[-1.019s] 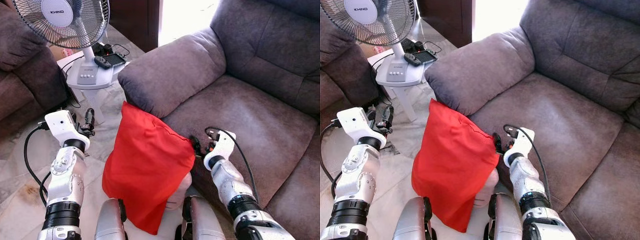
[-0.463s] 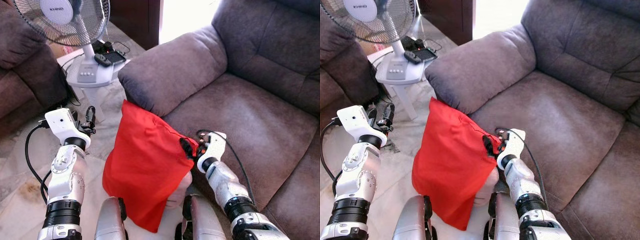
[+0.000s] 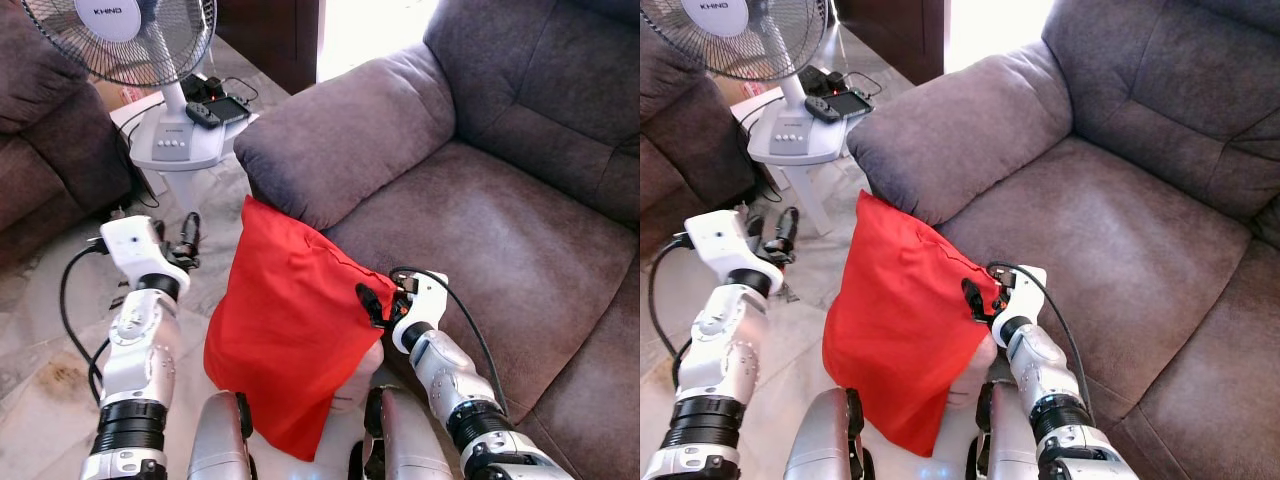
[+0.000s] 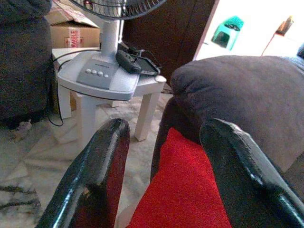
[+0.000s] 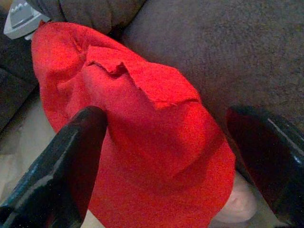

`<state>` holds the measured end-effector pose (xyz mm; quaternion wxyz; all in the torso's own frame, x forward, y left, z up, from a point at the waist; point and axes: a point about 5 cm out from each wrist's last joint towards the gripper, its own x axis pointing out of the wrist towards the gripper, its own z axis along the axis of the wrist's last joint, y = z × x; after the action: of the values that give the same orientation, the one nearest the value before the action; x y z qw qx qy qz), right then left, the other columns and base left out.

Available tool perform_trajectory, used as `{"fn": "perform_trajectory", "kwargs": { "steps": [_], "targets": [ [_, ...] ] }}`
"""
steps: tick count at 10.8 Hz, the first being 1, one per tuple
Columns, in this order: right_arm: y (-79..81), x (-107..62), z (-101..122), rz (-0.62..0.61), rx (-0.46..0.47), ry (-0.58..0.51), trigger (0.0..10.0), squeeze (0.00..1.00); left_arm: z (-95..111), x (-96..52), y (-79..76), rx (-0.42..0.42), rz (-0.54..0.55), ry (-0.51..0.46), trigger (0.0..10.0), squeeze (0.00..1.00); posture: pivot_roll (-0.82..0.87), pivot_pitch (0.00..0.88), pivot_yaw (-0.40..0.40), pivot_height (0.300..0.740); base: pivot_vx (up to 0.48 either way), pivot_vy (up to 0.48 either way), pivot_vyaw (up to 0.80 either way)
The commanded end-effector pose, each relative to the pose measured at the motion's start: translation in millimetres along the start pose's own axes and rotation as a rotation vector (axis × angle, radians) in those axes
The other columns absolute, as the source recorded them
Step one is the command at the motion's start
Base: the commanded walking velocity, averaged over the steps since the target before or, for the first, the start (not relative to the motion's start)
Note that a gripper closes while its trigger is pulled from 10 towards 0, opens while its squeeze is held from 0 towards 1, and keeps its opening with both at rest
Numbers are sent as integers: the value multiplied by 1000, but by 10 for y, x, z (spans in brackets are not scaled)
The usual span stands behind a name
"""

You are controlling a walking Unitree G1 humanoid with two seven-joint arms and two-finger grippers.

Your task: Move the pillow to the sofa from floor

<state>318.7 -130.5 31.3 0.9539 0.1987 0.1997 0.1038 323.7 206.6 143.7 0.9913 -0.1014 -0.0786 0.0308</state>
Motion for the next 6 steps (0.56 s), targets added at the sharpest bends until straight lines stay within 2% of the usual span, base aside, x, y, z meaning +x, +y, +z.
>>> {"fn": "perform_trajectory", "kwargs": {
  "steps": [1, 3, 6],
  "targets": [
    [-41, -28, -73, -18, 15, 10, 10000, 0, 14, -4, -24, 11, -8, -13, 10000, 0, 76, 162, -37, 604, 0, 0, 0],
    [9, -2, 41, 9, 52, -69, 10000, 0, 21, 4, -31, 18, -8, -20, 10000, 0, 71, 157, -37, 604, 0, 0, 0],
    [53, 29, 17, 31, 31, -58, 10000, 0, 23, 9, -37, 21, -10, -23, 10000, 0, 81, 144, -39, 604, 0, 0, 0]
  ]
}}
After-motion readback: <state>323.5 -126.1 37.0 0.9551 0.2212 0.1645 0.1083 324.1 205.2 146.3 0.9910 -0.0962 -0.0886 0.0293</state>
